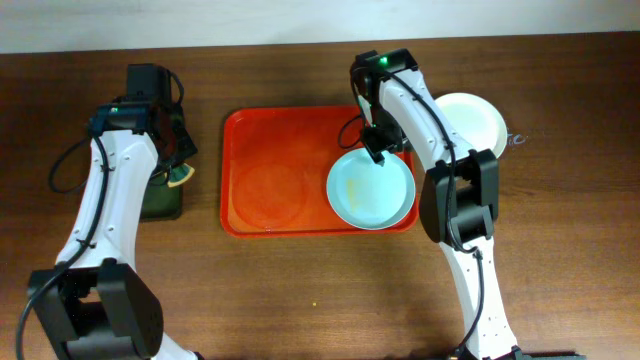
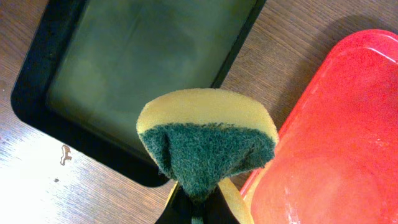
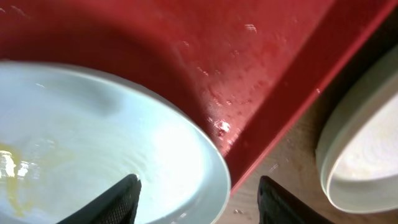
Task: Clean dirty plates on tray and stack at the side
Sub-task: 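Move the right gripper to the light blue plate rim and grip it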
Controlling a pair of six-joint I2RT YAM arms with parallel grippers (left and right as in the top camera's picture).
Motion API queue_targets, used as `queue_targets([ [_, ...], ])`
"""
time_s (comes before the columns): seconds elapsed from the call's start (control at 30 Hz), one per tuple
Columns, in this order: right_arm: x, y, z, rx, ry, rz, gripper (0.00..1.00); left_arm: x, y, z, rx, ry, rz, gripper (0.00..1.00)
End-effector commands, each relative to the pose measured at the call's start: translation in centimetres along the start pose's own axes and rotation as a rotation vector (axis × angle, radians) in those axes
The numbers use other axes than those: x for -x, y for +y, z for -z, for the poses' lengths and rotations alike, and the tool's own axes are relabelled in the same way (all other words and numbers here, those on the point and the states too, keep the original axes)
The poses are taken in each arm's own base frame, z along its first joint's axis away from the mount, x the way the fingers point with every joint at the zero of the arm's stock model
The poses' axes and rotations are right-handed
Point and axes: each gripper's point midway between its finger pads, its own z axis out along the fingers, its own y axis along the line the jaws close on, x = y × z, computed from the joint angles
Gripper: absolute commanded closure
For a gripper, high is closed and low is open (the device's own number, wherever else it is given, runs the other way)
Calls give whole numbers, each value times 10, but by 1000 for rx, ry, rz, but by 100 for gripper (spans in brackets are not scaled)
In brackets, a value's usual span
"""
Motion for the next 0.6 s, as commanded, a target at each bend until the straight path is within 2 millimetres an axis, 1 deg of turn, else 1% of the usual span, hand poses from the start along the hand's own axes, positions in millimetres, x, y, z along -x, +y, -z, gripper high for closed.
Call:
queue_targets([
  [0.0,-1,4,-8,38,9,34,39,-1,-1,1,-13,3,-2,100],
  [0.2,-5,7,-35,36,40,39,38,-1,-1,1,-13,3,-2,100],
  [0.3,-13,9,-37,40,71,40,38,-1,-1,1,-13,3,-2,100],
  [0.4,-30,15,-34,79,139,49,38,-1,-1,1,-13,3,-2,100],
  [0.43,-40,22,-32,113,179,52,38,-1,-1,1,-13,3,-2,100],
  [0.47,-46,24,-31,130,202,53,37,-1,-1,1,-13,3,-2,100],
  [0.53,-60,26,-27,148,262,55,29,-1,-1,1,-14,3,-2,100],
  [0.57,-65,26,-25,149,283,47,28,-1,-1,1,-14,3,-2,100],
])
